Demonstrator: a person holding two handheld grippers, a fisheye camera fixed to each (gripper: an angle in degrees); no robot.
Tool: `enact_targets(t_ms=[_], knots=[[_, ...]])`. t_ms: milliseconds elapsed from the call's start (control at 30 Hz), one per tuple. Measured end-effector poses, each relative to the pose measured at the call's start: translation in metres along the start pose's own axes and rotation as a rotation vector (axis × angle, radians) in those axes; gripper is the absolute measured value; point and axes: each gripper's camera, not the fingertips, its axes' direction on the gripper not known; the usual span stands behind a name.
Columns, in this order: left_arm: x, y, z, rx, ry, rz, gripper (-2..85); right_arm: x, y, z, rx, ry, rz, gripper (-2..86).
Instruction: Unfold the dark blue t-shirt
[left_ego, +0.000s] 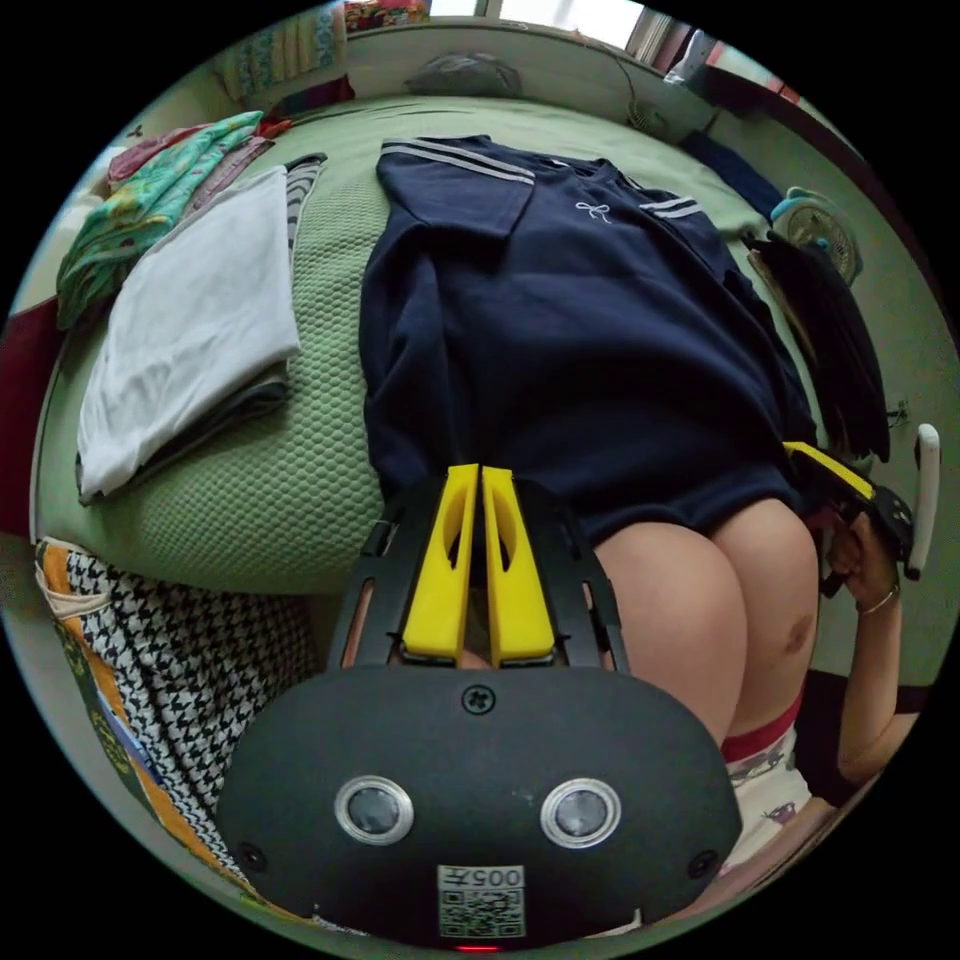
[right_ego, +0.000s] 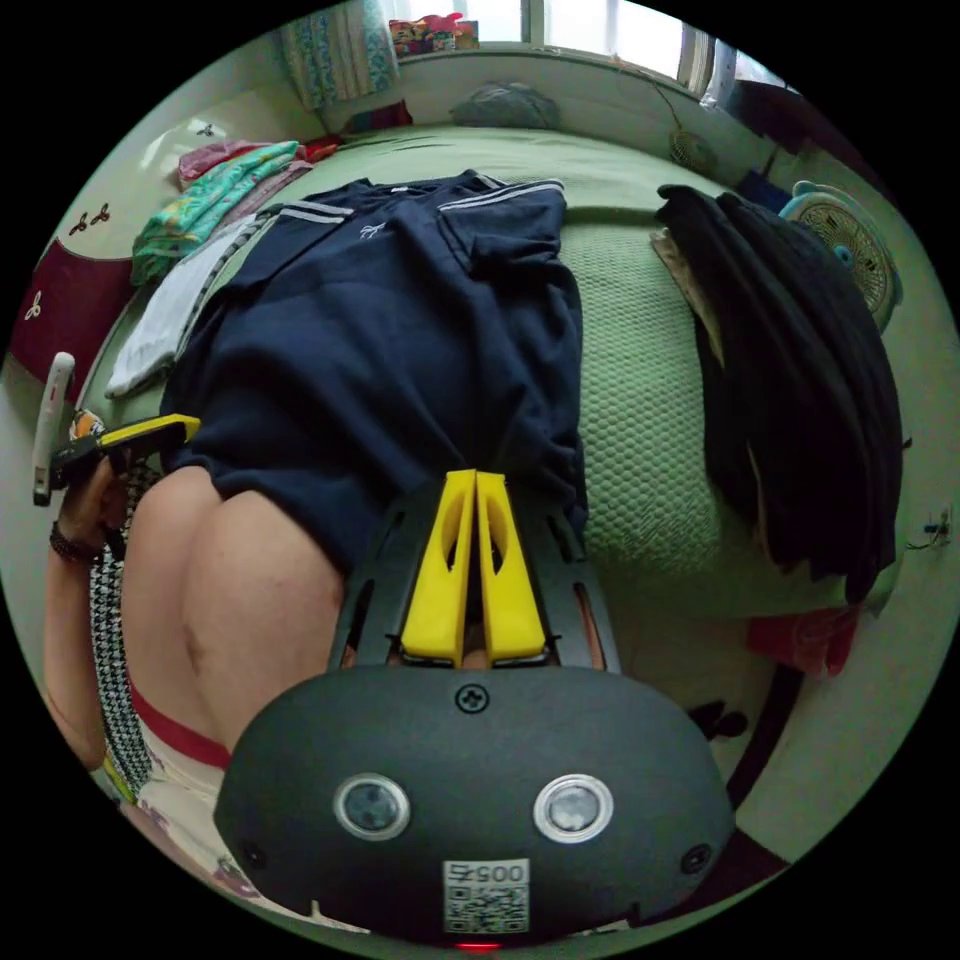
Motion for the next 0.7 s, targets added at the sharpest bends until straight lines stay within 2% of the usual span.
enact_targets(t_ms=[100, 433, 533, 700], knots=[[0.005, -0.003, 0.008, 0.009, -0.052, 0.029, 0.8, -0.004, -0.002, 0.004, -0.013, 0.004, 0.026, -0.9], [-0.008, -0.007, 0.021, 0.058, -0.019, -0.055, 0.6, -0.020, -0.002, 0.022, 0.015, 0.066, -0.009, -0.9], [-0.013, -0.008, 0.021, 0.075, -0.009, -0.024, 0.4, -0.023, -0.002, 0.025, 0.023, 0.073, -0.007, -0.9], [-0.029, 0.003, 0.026, 0.098, 0.129, -0.040, 0.1, -0.029, 0.002, 0.030, 0.052, 0.099, -0.036, -0.9]])
